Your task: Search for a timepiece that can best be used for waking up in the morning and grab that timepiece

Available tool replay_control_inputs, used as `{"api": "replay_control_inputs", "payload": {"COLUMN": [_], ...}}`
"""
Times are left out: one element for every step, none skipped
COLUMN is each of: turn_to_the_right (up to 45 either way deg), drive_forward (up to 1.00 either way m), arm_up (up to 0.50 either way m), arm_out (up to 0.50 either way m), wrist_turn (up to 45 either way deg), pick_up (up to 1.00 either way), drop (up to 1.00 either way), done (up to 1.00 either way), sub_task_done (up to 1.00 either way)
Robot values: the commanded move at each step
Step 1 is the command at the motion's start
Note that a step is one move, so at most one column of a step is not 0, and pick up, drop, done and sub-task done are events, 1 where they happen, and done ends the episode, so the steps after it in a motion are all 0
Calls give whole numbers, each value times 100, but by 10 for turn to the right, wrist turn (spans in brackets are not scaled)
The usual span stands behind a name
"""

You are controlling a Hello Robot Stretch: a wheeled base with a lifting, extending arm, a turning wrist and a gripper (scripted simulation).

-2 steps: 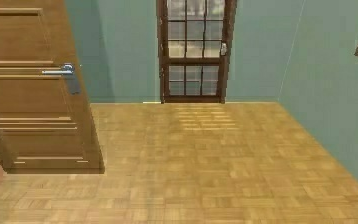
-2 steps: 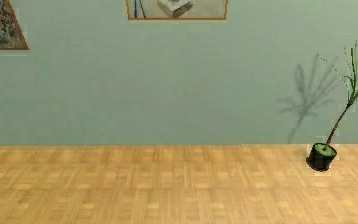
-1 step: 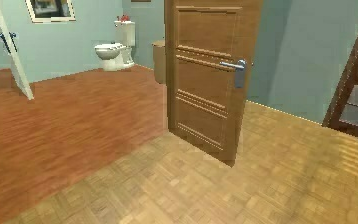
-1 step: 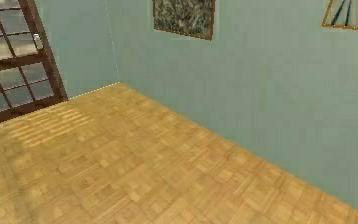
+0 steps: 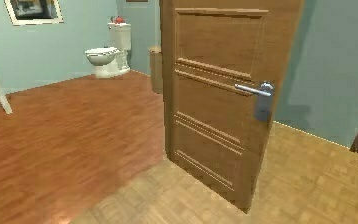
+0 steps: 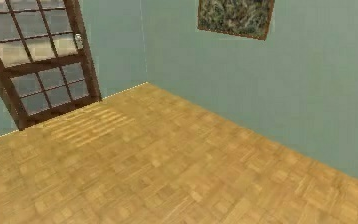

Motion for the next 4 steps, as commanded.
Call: {"api": "replay_control_inputs", "payload": {"turn_to_the_right": [-450,0,0,-150], "drive_forward": [0,100,50,0], "arm_up": [0,0,0,0], "arm_out": [0,0,0,0], "wrist_turn": [0,0,0,0], "pick_up": [0,0,0,0], "drop": [0,0,0,0], "done": [0,0,0,0], "sub_task_done": [0,0,0,0]}}
